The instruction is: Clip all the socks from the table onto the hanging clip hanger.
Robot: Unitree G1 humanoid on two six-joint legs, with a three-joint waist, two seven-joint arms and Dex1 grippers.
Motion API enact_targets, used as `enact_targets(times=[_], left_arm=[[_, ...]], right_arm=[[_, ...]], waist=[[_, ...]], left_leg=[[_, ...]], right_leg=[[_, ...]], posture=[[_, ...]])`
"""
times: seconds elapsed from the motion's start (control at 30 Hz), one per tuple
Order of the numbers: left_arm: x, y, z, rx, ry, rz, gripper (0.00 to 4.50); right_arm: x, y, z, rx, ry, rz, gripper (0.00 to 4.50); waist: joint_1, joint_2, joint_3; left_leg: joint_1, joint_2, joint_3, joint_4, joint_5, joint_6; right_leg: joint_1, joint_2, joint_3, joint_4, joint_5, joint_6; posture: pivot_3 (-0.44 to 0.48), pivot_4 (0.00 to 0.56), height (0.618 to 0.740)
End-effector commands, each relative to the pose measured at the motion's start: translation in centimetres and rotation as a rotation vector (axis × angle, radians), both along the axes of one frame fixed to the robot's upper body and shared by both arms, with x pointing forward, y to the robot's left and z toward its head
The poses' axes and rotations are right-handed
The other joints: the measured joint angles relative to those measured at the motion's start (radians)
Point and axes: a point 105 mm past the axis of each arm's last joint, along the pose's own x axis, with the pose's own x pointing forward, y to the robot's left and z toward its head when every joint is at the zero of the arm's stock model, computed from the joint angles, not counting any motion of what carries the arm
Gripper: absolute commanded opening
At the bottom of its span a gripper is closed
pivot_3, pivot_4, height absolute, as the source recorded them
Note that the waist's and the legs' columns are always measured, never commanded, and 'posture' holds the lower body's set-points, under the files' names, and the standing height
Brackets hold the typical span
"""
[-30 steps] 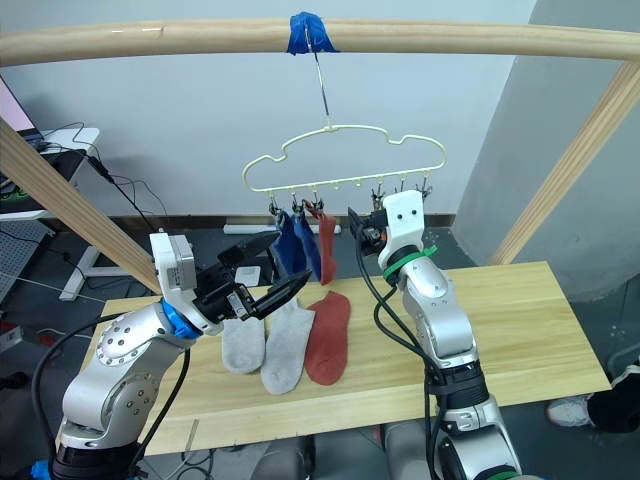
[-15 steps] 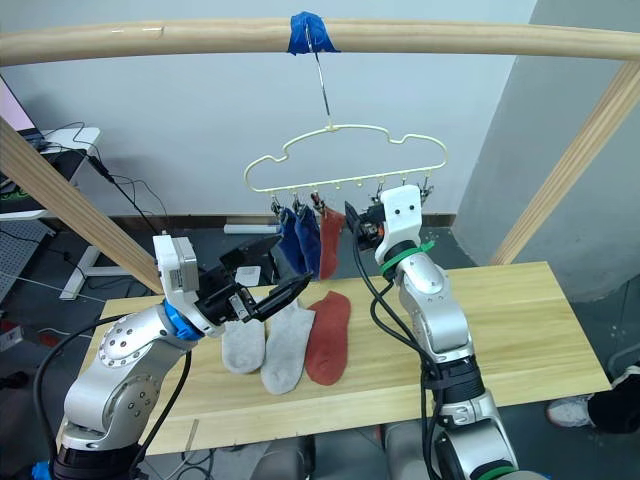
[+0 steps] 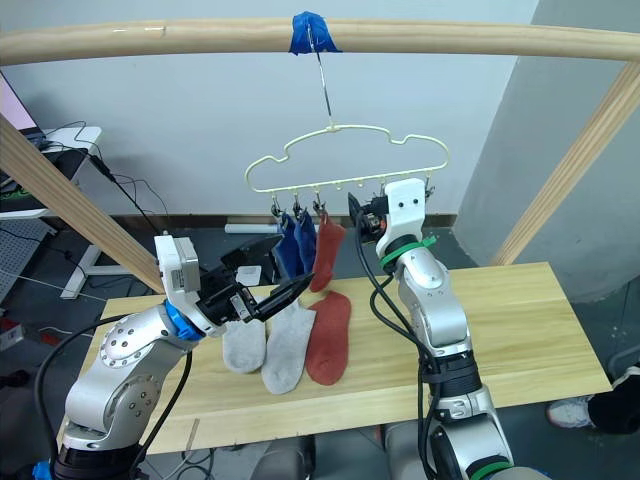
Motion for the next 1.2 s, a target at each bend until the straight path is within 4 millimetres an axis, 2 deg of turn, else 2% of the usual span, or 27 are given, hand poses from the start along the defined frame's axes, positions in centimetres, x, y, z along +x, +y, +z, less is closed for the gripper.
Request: enact_targets(times=[0.03, 0.93, 1.03, 1.2], left_arm=[[-0.59, -0.52, 1.00, 0.000, -0.054, -0.025, 4.50], [-0.53, -0.84, 1.07, 0.002, -0.050, -0.029, 4.50], [-0.55, -0.88, 1.09, 0.000, -0.050, -0.029, 4.50], [-0.60, -0.97, 1.11, -0.001, -0.049, -0.031, 4.50]], right_arm=[[-0.37, 0.26, 1.42, 0.028, -0.051, 0.014, 3.61], [0.59, -0.35, 0.95, 0.060, -0.007, -0.025, 3.61], [0.58, -0.33, 0.95, 0.061, -0.006, -0.024, 3.02], [0.56, -0.29, 1.04, 0.058, -0.011, -0.023, 1.23]], waist=[[0.000, 0.000, 0.000], [0.008, 0.000, 0.000], [0.008, 0.000, 0.000], [0.008, 0.000, 0.000]], left_leg=[[0.000, 0.000, 0.000, 0.000, 0.000, 0.000], [0.000, 0.000, 0.000, 0.000, 0.000, 0.000], [0.000, 0.000, 0.000, 0.000, 0.000, 0.000], [0.000, 0.000, 0.000, 0.000, 0.000, 0.000]], right_leg=[[0.000, 0.000, 0.000, 0.000, 0.000, 0.000], [0.000, 0.000, 0.000, 0.000, 0.000, 0.000], [0.000, 0.000, 0.000, 0.000, 0.000, 0.000], [0.000, 0.000, 0.000, 0.000, 0.000, 0.000]], posture=[[-0.058, 0.173, 0.740], [-0.056, 0.181, 0.740], [-0.055, 0.182, 0.740], [-0.057, 0.182, 0.740]])
